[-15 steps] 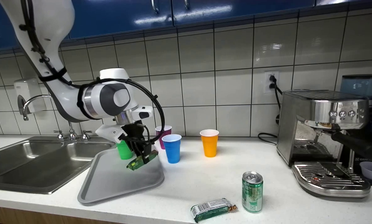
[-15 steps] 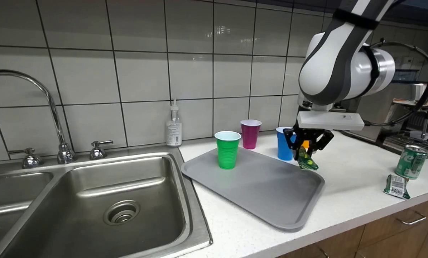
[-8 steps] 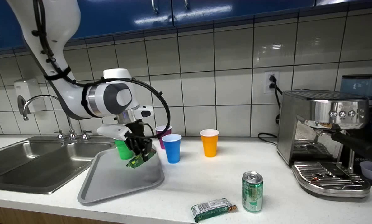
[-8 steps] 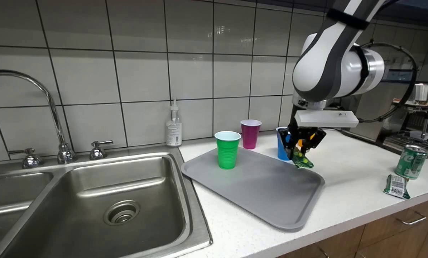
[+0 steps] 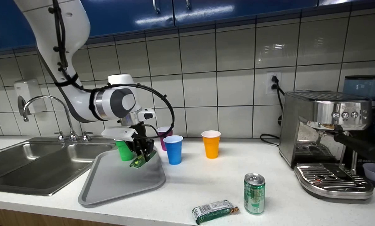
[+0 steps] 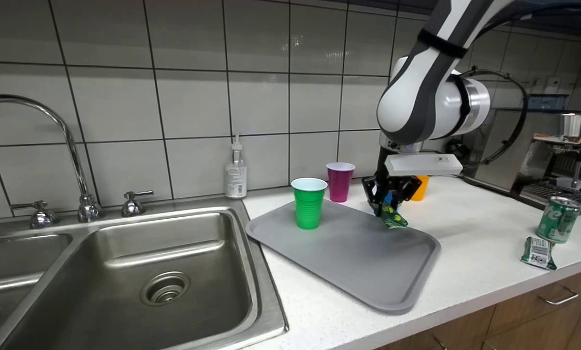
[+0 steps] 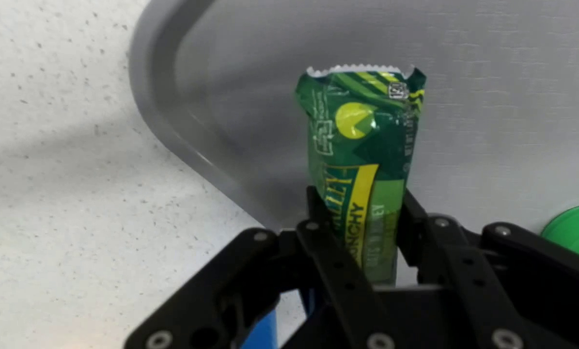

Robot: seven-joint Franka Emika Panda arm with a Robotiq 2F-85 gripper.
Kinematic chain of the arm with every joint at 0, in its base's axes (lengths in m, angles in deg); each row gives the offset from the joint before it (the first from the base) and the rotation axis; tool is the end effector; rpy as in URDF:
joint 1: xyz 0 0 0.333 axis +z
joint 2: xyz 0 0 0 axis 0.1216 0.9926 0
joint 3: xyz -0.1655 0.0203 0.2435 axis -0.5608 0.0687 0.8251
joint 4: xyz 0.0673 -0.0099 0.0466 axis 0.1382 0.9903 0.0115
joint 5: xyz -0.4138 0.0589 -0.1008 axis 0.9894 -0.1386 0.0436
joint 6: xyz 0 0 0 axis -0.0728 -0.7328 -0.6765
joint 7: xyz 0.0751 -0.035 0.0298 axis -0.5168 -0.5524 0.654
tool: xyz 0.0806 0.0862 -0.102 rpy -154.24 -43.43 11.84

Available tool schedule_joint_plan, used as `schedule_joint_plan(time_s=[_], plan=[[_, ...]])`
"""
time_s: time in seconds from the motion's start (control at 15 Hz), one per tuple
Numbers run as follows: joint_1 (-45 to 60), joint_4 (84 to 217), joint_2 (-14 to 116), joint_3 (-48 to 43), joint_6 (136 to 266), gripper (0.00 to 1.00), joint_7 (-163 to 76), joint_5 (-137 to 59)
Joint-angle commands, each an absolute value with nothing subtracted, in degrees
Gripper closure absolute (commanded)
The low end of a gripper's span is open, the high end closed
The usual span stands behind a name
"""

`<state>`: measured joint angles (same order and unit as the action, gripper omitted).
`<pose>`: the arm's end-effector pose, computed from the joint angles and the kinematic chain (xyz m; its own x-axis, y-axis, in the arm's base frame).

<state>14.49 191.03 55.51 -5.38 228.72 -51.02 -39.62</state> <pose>0.5532 0.0053 0.0958 0.9766 -0.1439 0.1596 -0.1499 -0.9884 0.0257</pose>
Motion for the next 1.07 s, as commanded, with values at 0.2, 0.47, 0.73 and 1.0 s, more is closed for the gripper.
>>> schedule_joint_plan(time_s=[0.2,0.47,0.73,1.0], plan=[[13.5,183.4,60.6,-2.2,226.0,0.88,-47.8,-39.6],[13.9,179.7,63.6,-2.4,225.1,0.88,-47.7,-39.2],[14.1,176.4,66.2,-2.5,224.5,0.88,-47.8,-39.2],[14.4,174.3,68.0,-2.4,224.1,0.88,-47.6,-39.1]])
